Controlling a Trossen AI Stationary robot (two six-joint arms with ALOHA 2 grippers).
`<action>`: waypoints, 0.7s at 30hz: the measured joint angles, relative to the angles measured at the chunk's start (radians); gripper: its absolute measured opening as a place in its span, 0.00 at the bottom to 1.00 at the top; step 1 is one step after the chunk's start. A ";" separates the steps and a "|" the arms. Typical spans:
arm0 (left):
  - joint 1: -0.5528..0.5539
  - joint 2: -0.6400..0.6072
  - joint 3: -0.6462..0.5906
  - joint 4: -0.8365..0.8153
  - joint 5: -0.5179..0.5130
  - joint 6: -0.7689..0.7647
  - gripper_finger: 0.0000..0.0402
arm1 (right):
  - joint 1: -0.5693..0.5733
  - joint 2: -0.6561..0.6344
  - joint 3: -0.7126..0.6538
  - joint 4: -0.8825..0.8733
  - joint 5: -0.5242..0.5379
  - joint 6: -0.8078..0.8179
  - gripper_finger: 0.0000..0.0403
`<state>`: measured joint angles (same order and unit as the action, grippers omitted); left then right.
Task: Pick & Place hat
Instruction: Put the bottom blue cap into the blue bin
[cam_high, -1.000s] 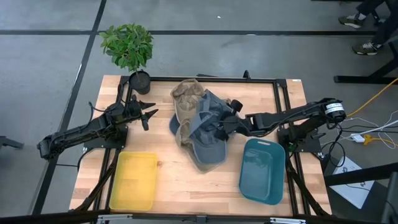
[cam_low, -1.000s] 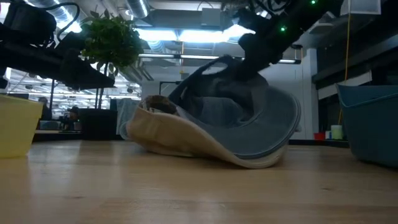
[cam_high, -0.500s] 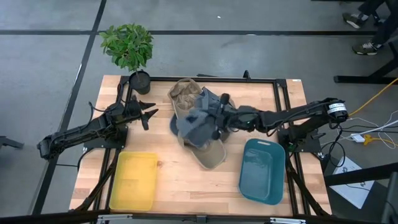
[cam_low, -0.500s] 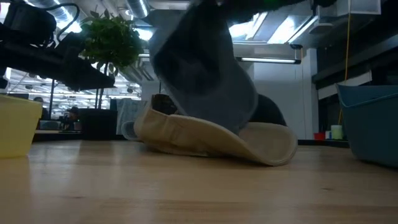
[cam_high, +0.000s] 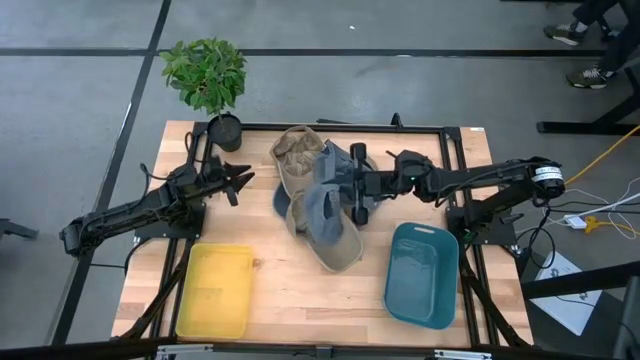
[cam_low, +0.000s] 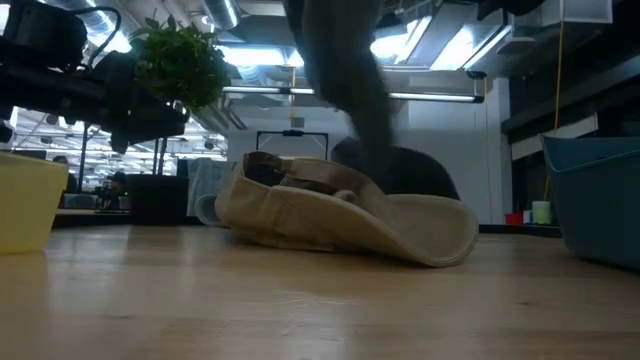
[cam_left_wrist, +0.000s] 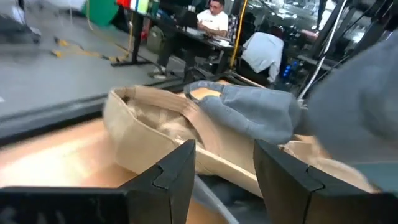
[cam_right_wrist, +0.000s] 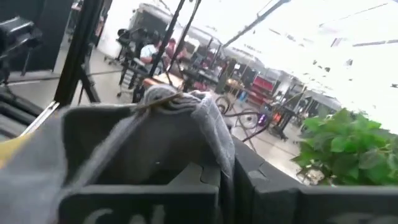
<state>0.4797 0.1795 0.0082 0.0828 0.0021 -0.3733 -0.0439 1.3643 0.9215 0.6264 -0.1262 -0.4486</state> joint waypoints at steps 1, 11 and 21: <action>0.000 0.000 0.000 0.007 0.025 -0.013 0.39 | -0.001 0.000 0.000 0.008 0.001 0.000 0.02; -0.081 0.003 0.006 0.296 0.436 0.501 0.39 | 0.000 0.001 0.000 0.042 0.010 0.076 0.02; -0.250 0.150 0.100 0.301 0.293 0.885 0.44 | 0.000 0.001 0.000 0.057 0.049 0.153 0.02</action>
<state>0.2302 0.3297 0.1083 0.3842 0.2954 0.5113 -0.0441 1.3655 0.9215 0.6834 -0.0773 -0.2960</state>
